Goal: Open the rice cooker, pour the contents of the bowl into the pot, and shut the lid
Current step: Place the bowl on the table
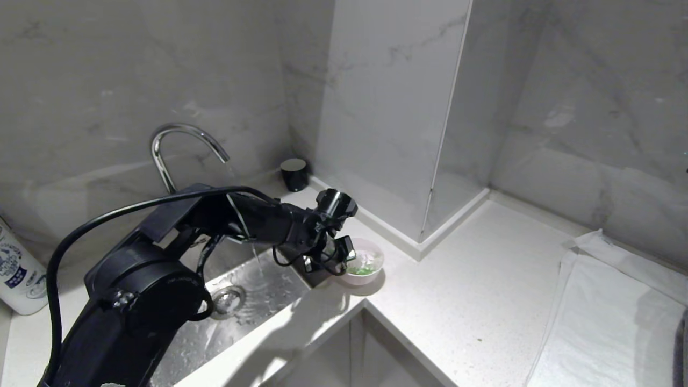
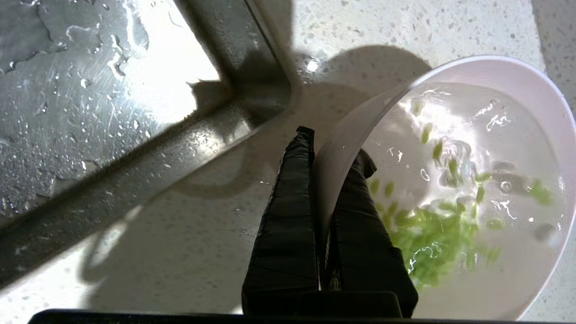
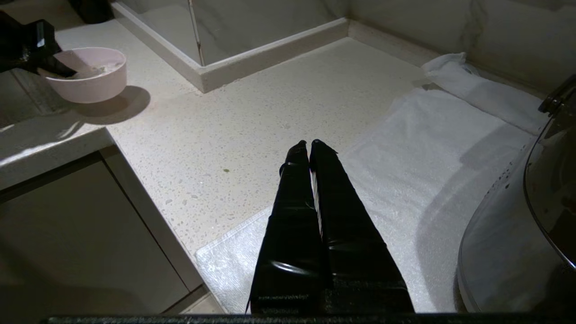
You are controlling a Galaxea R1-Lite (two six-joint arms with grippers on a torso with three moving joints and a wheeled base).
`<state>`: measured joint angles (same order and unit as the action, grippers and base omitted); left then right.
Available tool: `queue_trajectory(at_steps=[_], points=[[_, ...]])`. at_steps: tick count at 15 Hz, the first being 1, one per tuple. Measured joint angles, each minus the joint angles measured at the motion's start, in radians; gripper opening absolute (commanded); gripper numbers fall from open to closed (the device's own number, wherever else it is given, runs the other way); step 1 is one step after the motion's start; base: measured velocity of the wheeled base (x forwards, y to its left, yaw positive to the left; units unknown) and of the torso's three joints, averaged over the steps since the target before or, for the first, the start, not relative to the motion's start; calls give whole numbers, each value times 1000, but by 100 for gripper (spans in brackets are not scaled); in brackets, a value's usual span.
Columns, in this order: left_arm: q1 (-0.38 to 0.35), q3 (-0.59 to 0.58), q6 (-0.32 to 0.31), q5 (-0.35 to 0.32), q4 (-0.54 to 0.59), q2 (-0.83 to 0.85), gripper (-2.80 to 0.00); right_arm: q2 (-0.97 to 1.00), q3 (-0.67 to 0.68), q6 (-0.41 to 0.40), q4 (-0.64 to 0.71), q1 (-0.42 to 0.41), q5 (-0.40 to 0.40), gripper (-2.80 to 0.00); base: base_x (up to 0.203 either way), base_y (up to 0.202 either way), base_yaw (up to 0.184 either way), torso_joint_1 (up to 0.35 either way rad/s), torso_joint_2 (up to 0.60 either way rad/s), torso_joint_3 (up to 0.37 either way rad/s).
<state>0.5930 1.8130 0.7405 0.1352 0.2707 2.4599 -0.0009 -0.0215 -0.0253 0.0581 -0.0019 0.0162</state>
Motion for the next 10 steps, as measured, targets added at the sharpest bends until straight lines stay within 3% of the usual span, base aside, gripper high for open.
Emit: queue_trajectory(at_steps=[10], points=[[92,131,5,56,38,108,-280,0,0,0,0,0,0,-280,0,0,0,0,0,0]])
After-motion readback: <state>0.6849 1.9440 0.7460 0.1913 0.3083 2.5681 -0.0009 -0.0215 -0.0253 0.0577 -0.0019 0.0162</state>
